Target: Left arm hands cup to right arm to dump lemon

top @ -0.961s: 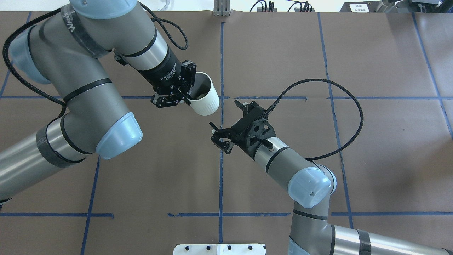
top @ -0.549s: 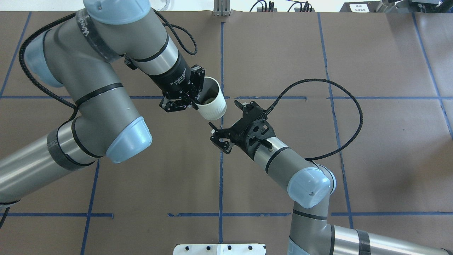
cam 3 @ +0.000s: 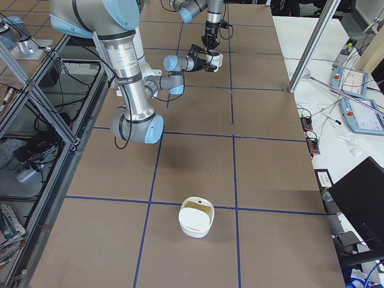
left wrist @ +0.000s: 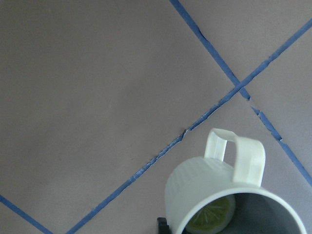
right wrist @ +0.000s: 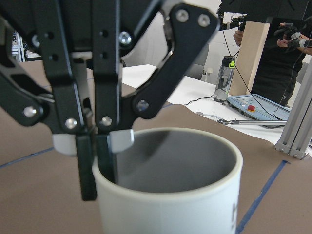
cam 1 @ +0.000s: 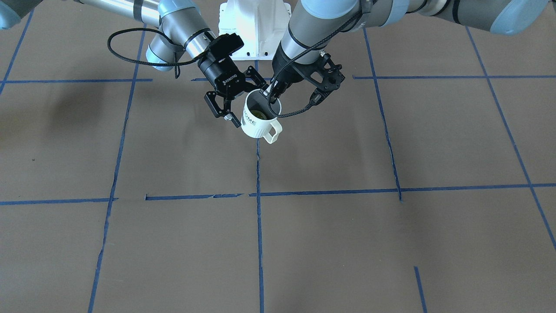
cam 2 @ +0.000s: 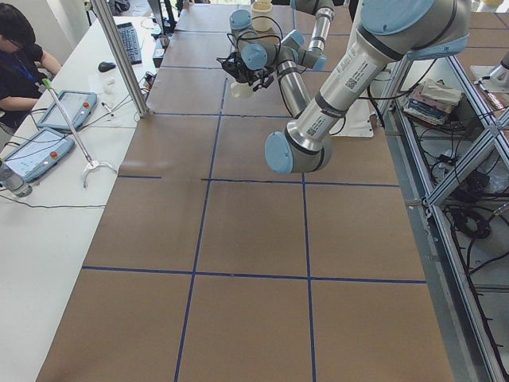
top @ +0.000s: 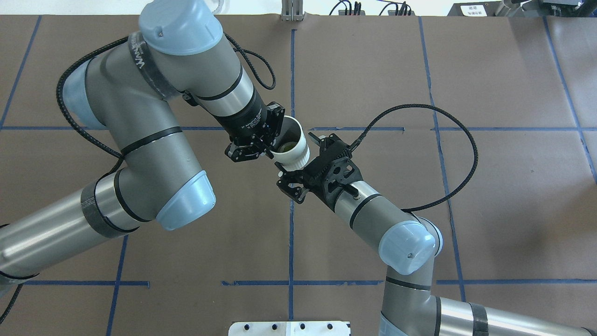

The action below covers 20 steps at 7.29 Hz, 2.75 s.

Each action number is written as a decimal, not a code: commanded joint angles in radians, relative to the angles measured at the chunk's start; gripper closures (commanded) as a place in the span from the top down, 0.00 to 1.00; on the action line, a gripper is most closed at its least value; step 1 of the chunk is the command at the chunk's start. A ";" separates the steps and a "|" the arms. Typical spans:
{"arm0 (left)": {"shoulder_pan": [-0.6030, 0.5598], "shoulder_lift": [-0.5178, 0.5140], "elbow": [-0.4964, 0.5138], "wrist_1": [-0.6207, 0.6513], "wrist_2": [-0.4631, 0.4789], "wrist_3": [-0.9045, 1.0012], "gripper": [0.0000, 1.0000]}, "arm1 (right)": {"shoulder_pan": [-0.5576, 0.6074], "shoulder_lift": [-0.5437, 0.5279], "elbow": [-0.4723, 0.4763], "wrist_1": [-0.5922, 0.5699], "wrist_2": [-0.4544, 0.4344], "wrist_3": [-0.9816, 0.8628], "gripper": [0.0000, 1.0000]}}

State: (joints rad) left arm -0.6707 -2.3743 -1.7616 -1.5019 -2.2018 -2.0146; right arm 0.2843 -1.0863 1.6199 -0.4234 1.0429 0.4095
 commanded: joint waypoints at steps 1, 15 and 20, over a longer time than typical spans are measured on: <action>0.005 -0.002 0.001 -0.012 -0.001 -0.003 0.00 | -0.002 -0.001 0.000 0.002 -0.001 0.000 0.98; -0.058 0.010 0.004 -0.104 -0.080 0.095 1.00 | -0.034 -0.006 -0.002 0.006 -0.003 -0.001 0.22; -0.153 0.125 -0.004 -0.092 -0.145 0.341 1.00 | -0.028 -0.009 -0.006 -0.002 -0.004 0.003 0.21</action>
State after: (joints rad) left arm -0.8043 -2.2731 -1.7669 -1.5947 -2.3387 -1.7211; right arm 0.2528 -1.0954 1.6151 -0.4240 1.0387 0.4127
